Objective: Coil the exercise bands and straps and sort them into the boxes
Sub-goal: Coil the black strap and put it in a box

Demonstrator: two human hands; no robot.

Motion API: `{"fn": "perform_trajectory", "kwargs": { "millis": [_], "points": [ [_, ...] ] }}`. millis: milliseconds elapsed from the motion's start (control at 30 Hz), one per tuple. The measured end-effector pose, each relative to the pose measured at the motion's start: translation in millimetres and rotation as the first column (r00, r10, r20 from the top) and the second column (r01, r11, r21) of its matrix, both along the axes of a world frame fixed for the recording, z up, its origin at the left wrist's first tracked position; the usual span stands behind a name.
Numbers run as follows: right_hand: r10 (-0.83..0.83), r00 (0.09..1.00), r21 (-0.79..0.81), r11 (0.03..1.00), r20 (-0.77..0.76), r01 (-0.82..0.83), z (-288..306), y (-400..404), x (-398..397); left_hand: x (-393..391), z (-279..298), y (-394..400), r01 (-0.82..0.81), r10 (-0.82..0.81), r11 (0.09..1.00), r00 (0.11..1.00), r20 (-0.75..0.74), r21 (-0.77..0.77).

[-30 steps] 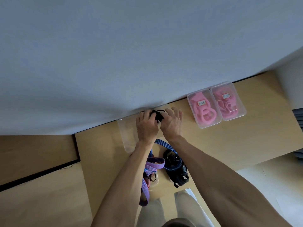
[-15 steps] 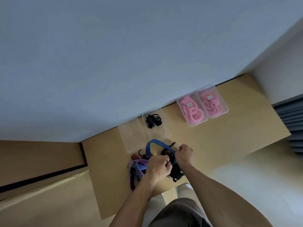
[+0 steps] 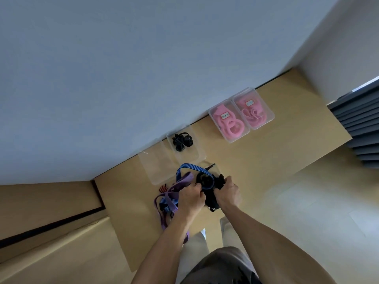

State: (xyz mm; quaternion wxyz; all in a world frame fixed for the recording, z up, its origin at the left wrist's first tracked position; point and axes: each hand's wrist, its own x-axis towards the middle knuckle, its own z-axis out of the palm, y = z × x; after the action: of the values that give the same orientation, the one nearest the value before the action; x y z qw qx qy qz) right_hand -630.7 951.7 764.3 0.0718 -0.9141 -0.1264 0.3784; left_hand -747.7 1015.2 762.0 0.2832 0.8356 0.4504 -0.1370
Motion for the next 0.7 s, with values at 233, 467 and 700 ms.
{"fn": "perform_trajectory", "kwargs": {
  "millis": [233,467,700],
  "points": [
    [-0.23,0.972,0.07,0.97,-0.053,0.233,-11.1,-0.5,-25.0,14.8,-8.9,-11.2,-0.12,0.134,0.983,0.987,0.091,-0.14],
    [-0.387,0.901,0.101,0.906,-0.197,0.411,7.8,5.2,-6.2,20.0,3.5,-2.3,-0.483,0.557,0.787,0.823,0.108,-0.383],
    [-0.428,0.849,0.246,0.826,-0.311,0.506,45.6,3.1,26.9,45.8,27.7,-1.2,-0.597,0.601,0.676,0.786,-0.144,-0.432]
  ]
}}
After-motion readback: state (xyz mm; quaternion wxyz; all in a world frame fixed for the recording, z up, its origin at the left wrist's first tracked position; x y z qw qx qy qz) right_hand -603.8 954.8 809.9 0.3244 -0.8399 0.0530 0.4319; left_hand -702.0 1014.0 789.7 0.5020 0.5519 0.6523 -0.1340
